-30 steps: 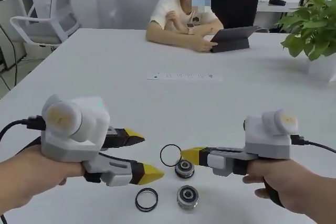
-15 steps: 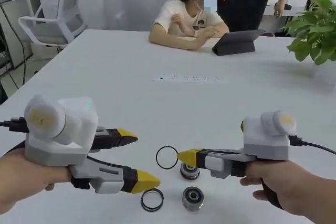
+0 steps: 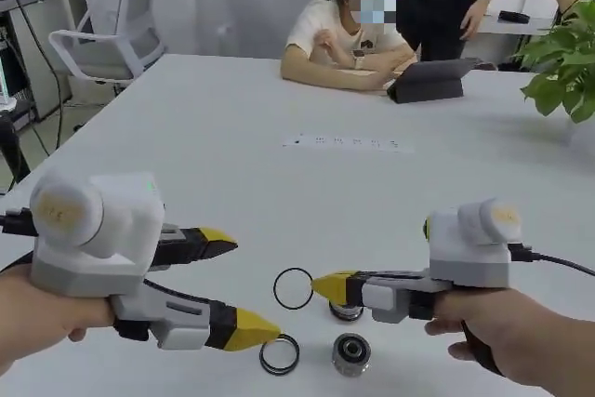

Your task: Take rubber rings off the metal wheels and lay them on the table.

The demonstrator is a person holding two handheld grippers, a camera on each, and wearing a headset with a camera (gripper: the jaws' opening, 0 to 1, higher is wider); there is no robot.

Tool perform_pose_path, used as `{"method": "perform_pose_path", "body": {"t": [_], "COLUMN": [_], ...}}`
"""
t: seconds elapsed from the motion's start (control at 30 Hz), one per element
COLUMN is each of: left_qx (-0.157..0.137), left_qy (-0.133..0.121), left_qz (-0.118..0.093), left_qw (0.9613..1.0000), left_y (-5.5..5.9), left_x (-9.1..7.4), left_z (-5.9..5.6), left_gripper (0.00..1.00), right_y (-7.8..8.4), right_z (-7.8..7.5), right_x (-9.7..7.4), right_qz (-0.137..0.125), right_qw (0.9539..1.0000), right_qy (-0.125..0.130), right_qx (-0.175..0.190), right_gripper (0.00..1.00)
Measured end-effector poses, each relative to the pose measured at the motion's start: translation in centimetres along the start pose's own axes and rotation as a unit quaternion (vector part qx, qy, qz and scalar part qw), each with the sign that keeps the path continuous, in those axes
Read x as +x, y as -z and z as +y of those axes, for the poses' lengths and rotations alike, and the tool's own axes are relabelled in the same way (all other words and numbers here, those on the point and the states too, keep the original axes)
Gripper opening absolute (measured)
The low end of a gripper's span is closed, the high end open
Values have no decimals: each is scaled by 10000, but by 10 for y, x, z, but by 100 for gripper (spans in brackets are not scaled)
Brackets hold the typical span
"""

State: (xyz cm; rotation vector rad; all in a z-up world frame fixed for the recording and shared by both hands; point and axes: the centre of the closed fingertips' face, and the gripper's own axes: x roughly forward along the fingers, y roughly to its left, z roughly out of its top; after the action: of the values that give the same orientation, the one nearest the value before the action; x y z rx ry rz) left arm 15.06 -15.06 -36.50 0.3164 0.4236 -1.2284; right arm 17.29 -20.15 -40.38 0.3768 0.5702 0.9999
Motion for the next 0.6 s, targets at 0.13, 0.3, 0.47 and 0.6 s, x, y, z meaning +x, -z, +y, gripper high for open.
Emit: {"method": "perform_pose_path", "body": {"t": [0.13, 0.3, 0.47, 0.6], "left_qx": [-8, -28, -41, -36], "left_qy": [-24, -33, -43, -46], "left_qz": [19, 40, 46, 54], "left_qw": [10000, 10000, 10000, 10000], "left_y": [3, 6, 8, 9], "left_x": [-3, -6, -8, -10], "left_z": [1, 1, 2, 2], "left_gripper": [69, 70, 71, 72], "right_y": [3, 9, 16, 23], "right_z": [2, 4, 5, 6], "right_x": [4, 7, 11, 15], "right_qz": [93, 232, 370, 520], "right_qw": [9999, 9997, 9990, 9982], "right_qy": [-66, -102, -153, -179], "right_qx": [50, 61, 207, 238], "right_gripper": [0, 0, 0, 0]}}
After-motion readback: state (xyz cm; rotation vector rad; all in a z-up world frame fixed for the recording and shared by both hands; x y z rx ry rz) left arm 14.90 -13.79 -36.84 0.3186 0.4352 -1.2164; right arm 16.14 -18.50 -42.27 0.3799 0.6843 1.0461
